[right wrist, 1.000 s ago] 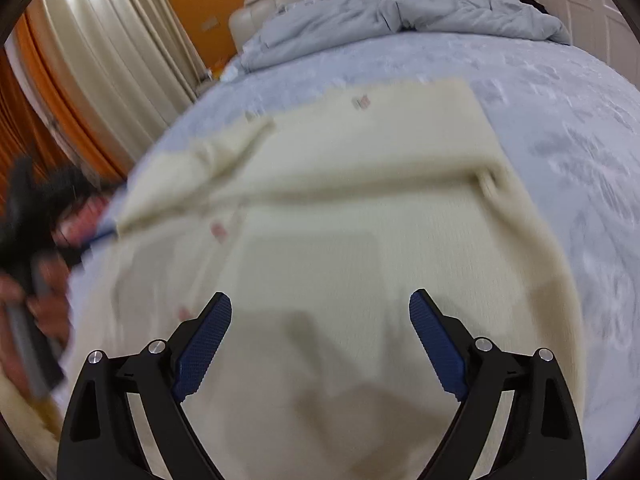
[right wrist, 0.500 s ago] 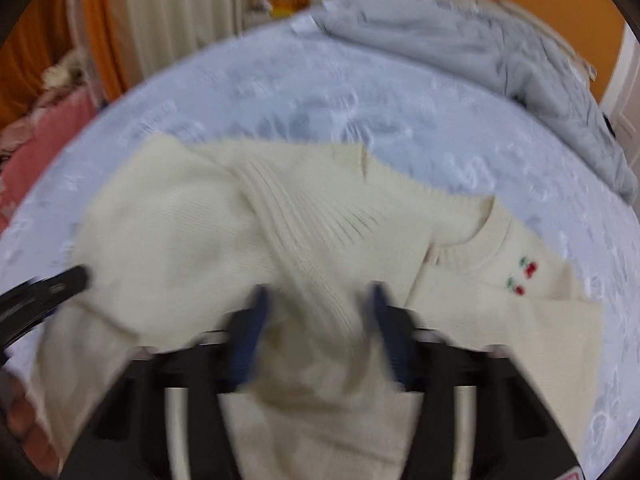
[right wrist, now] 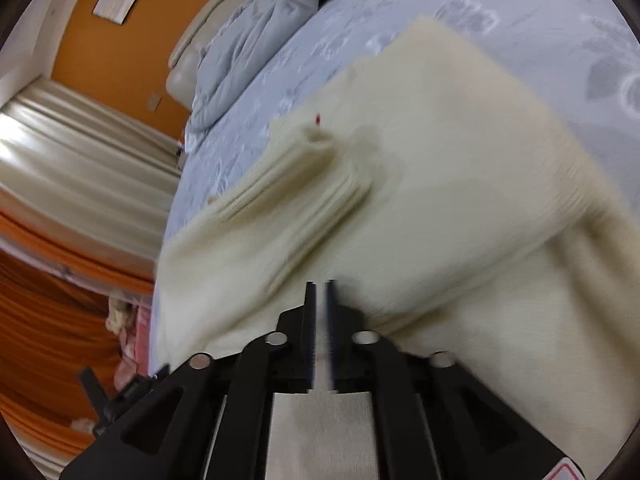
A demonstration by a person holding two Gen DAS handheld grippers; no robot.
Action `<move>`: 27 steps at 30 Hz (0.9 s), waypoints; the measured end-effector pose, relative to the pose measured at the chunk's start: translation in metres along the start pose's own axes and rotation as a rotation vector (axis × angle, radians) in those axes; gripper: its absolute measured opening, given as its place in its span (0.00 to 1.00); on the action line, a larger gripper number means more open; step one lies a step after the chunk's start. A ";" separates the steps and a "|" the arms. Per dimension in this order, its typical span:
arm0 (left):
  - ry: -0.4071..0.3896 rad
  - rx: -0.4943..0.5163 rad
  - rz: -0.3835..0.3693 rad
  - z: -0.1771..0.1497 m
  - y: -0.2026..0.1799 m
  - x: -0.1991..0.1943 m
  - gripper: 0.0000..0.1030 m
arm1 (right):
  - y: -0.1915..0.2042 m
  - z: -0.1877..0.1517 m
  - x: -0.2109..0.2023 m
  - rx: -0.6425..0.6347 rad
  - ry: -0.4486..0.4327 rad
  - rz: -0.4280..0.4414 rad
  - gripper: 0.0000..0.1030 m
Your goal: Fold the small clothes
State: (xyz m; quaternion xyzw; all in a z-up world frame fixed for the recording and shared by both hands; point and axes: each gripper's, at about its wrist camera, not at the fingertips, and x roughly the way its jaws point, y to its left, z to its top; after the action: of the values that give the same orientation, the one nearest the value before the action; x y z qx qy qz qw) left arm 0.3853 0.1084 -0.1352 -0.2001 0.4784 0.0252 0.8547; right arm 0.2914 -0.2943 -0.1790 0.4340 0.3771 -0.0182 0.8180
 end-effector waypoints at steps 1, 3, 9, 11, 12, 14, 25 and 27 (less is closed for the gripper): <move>0.010 -0.024 -0.019 0.002 0.003 -0.003 0.48 | 0.004 0.005 -0.004 -0.003 -0.019 -0.002 0.41; 0.024 -0.090 -0.073 0.002 0.009 -0.013 0.46 | 0.010 0.012 -0.009 -0.001 -0.055 0.006 0.64; 0.019 -0.222 -0.157 -0.007 0.009 -0.039 0.47 | 0.023 0.040 0.020 -0.086 -0.010 -0.110 0.66; 0.034 -0.277 -0.195 -0.010 0.008 -0.040 0.47 | 0.035 0.041 0.025 -0.131 -0.018 -0.114 0.10; 0.043 -0.303 -0.219 -0.012 0.007 -0.038 0.47 | 0.037 0.044 0.028 -0.133 0.011 -0.090 0.10; 0.068 -0.347 -0.250 -0.014 0.002 -0.031 0.46 | 0.048 0.049 0.018 -0.140 -0.015 -0.048 0.10; 0.074 -0.299 -0.156 -0.011 -0.007 0.007 0.21 | -0.005 0.035 -0.012 -0.121 -0.009 -0.128 0.08; 0.058 -0.259 -0.148 -0.013 -0.009 0.006 0.21 | -0.021 0.031 -0.012 -0.077 -0.022 -0.074 0.07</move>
State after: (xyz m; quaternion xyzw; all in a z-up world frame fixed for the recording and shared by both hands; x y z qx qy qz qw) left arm 0.3801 0.0942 -0.1431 -0.3439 0.4797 0.0179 0.8070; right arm 0.2941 -0.3336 -0.1759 0.3878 0.3842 -0.0390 0.8369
